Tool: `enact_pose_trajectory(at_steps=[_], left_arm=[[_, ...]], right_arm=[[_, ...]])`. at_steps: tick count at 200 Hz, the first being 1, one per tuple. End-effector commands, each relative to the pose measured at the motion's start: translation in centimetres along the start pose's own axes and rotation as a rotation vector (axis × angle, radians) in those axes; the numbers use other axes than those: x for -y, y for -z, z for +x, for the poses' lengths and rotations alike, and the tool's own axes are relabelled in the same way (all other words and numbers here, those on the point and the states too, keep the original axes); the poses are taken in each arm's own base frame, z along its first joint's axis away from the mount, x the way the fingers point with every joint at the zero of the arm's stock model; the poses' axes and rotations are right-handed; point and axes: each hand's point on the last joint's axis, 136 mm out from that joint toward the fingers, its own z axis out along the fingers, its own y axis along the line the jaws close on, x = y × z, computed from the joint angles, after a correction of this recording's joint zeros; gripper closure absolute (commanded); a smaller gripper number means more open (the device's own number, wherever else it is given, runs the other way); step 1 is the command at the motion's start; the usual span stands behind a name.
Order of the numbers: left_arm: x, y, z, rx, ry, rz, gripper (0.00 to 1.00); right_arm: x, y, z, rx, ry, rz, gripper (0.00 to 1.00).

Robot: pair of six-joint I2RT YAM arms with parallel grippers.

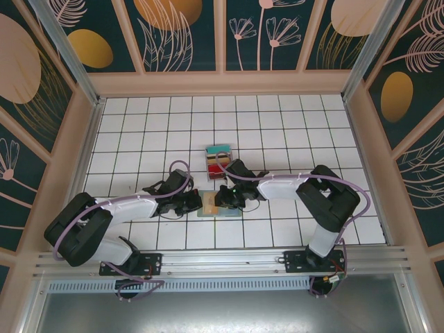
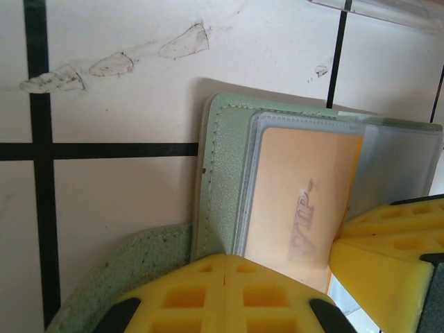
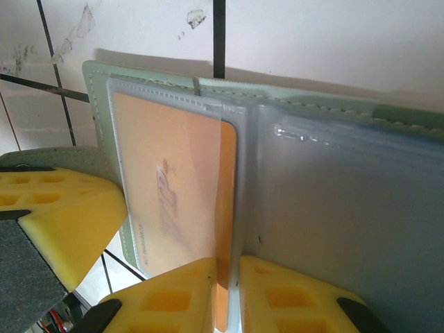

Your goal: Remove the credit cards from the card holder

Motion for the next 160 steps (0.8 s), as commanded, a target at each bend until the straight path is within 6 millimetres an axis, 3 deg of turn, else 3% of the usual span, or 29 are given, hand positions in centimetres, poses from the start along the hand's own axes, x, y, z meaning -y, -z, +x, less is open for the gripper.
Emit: enact_pose_trajectory(at_steps=[1,26,50,117,160], left_arm=[[0.2,-0.6,1.0,-0.039,-0.012,0.003,1.00],[0.3,-0.7,1.2,-0.044,-0.015,0.002,1.00],[0.3,-0.7,1.2,-0.042,-0.016,-0.003,1.00],[-1.9,-0.6,1.1,-0.025,0.009,-0.118,1.00],[-2.1,-0.5,1.0,-0.021,0.010,-0.125,1.00]], right_arm=[[-0.4,-0.7,0.3,-0.028,0.004,-0.024,0.83],[-0.6,-0.7,0.2,-0.025,0.004,-0.036,0.86],[-0.7,-0.4,0.1,-0.012,0.004,-0.040,1.00],[0.5,1.5,-0.1,0.039,-0.014,-0.014,1.00],[1.5,2.2,0.1,0.046,-0.029,-0.006,1.00]])
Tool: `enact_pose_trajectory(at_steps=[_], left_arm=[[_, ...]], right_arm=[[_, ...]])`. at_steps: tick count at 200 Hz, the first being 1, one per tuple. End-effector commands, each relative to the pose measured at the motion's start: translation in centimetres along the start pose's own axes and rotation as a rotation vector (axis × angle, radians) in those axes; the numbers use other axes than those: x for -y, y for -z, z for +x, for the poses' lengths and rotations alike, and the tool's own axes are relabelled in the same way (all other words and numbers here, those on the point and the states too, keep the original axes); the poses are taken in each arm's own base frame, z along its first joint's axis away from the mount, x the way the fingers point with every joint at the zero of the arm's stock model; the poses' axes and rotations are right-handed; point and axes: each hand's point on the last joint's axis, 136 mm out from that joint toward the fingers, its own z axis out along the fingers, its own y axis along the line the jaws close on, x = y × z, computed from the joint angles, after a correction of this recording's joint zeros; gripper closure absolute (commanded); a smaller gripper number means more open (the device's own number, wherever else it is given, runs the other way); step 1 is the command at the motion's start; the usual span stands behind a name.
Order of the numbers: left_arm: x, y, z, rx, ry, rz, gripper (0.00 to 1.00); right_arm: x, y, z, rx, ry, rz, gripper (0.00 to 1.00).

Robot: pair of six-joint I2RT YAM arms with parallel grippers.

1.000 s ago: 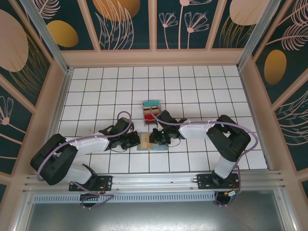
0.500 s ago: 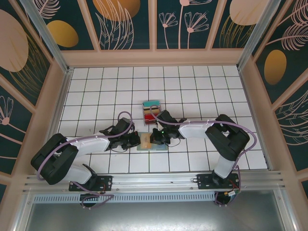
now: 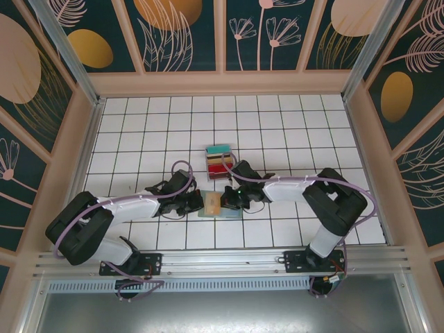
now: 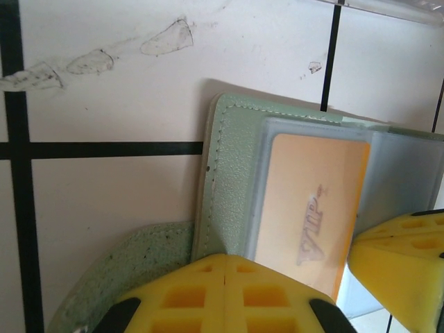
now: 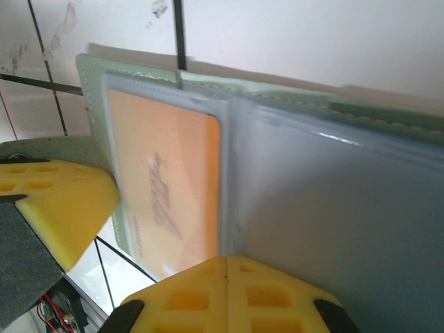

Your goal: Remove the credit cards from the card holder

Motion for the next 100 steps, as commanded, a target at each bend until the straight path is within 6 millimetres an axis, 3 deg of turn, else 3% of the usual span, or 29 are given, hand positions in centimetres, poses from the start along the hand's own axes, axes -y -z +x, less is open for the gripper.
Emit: enact_pose_trajectory(at_steps=[1,52,100], left_arm=[[-2.3,-0.4,1.1,-0.034,0.024,-0.097,1.00],[-1.8,-0.3,1.0,-0.035,0.020,-0.081,1.00],[-1.0,-0.1,0.8,-0.032,0.009,-0.053,1.00]], right_arm=[[0.2,0.8,-0.3,0.027,-0.001,-0.003,1.00],[-1.0,1.0,-0.8,0.035,0.018,-0.030,1.00],[-3.0,1.0,-1.2,0.040,0.047,-0.060,0.88]])
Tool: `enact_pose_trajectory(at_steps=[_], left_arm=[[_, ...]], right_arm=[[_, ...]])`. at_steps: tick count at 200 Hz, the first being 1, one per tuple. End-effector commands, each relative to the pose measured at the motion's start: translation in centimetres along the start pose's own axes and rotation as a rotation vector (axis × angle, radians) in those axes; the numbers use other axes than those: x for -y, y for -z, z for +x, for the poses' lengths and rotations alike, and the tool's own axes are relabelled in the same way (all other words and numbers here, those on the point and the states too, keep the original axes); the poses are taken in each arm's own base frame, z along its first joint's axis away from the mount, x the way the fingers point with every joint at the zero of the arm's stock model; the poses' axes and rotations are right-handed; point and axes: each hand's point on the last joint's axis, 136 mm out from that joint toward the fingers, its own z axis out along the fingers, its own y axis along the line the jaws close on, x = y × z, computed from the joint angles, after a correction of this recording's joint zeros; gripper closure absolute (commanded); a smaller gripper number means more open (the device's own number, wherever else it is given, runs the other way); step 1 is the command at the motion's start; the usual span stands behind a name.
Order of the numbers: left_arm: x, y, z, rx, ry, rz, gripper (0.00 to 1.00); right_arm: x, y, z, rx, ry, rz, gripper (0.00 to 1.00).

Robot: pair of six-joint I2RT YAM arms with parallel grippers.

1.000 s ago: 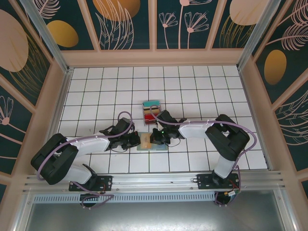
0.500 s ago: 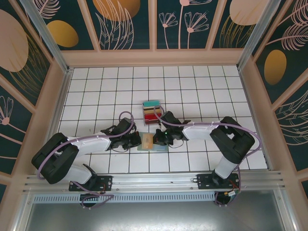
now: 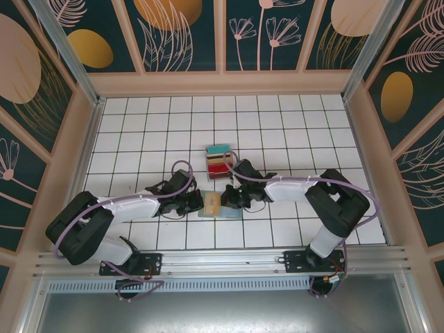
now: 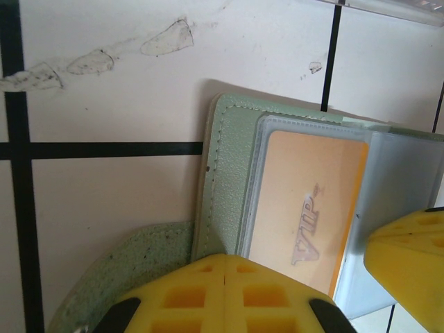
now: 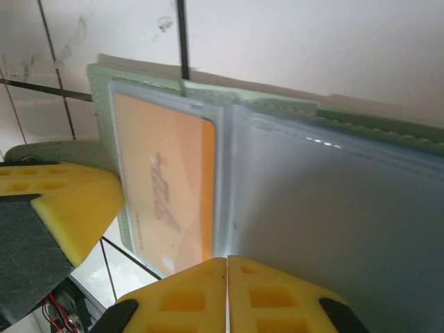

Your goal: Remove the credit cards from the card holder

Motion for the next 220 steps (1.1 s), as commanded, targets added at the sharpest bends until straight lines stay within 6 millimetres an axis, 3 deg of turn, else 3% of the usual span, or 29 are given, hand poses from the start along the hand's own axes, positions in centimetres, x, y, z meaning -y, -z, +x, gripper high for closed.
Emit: enact_pose_trajectory(at_steps=[1,50,87,137,187,220], left_arm=[[-0.9,-0.1,0.7,-0.029,0.009,-0.051,1.00],[1.5,1.1,-0.5,0.007,-0.016,0.011,1.00],[1.8,0.6,-0.3,-0.014,-0.028,0.031,1.00],[0.1,-0.4,0.5,-0.053,-0.017,-0.033,1.00],[0.0,-0.7,0.8,-0.064,-0.019,-0.037,1.00],[0.2,-0.7,0.9,-0.065,-0.025,-0.027,1.00]], right_arm=[[-2.5,0.5,-0.9,0.026,0.040,-0.046,0.88],[-1.0,-0.6,-0.3,0.004,0.023,0.002,0.88],[0.3,-0.8,-0.1,0.006,0.003,0.045,0.88],[0.7,-0.4,-0.3,0.025,0.003,0.071,0.88],[1.2,0.5,-0.5,0.065,-0.001,0.106,0.90],[2.1,-0.1,0.2,0.040,-0.014,0.113,0.91]])
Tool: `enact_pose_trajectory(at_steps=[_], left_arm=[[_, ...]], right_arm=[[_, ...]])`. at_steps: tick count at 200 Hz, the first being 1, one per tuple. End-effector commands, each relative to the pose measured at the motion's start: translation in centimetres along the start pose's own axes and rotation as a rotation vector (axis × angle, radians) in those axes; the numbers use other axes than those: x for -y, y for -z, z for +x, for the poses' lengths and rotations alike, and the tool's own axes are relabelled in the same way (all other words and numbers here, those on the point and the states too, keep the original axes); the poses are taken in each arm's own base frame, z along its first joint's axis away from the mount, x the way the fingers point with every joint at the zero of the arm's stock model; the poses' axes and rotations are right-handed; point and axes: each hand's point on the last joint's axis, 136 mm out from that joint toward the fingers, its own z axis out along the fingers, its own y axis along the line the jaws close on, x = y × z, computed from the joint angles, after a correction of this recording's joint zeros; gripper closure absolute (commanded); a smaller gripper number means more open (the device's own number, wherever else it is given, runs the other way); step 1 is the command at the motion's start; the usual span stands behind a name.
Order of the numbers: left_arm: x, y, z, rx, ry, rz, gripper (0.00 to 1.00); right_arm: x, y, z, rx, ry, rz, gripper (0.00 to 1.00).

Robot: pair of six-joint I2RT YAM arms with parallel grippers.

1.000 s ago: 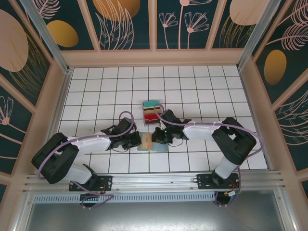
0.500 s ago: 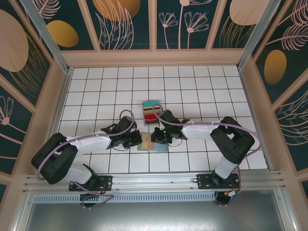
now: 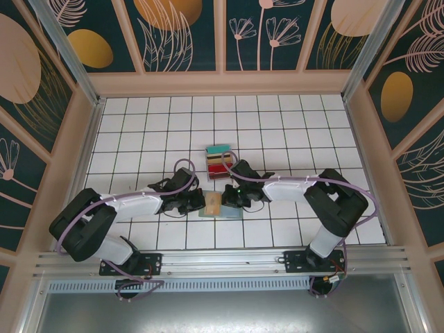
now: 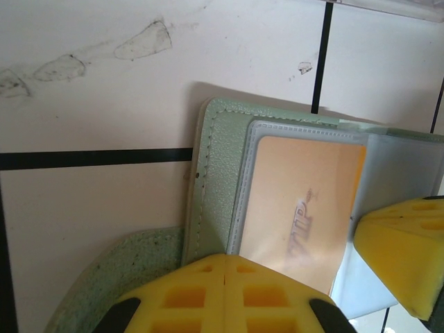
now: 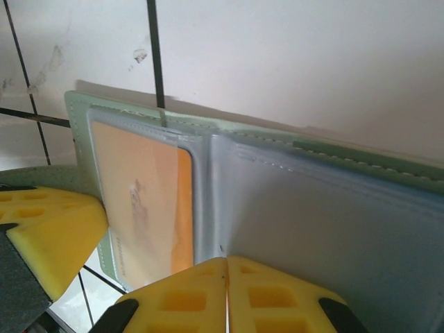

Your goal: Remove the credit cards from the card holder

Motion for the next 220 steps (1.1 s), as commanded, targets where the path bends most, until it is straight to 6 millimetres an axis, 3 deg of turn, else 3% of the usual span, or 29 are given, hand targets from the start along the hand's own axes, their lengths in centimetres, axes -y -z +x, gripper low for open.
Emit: enact_pose_trajectory(at_steps=[1,40,117,188,220], left_arm=[[-0.4,-0.4,0.8,-0.036,-0.021,-0.020,1.00],[0.7,-0.5,0.9,-0.041,-0.037,0.012,1.00],[2.0,-0.7,1.2,-0.051,-0.060,0.059,1.00],[2.0,-0.9,1.2,-0.054,-0.063,0.055,1.00],[1.5,-1.1,1.4,-0.061,-0.056,0.036,1.00]], right_arm=[[0.9,0.1,0.8,-0.010,-0.012,0.022,0.91],[1.1,-0.8,1.3,-0.041,-0.014,0.016,0.92],[1.0,-0.8,1.2,-0.041,-0.012,0.015,0.92],[1.1,-0.7,1.3,-0.041,-0.013,0.014,0.92],[0.0,0.1,0.6,-0.015,-0.003,-0.024,0.90]])
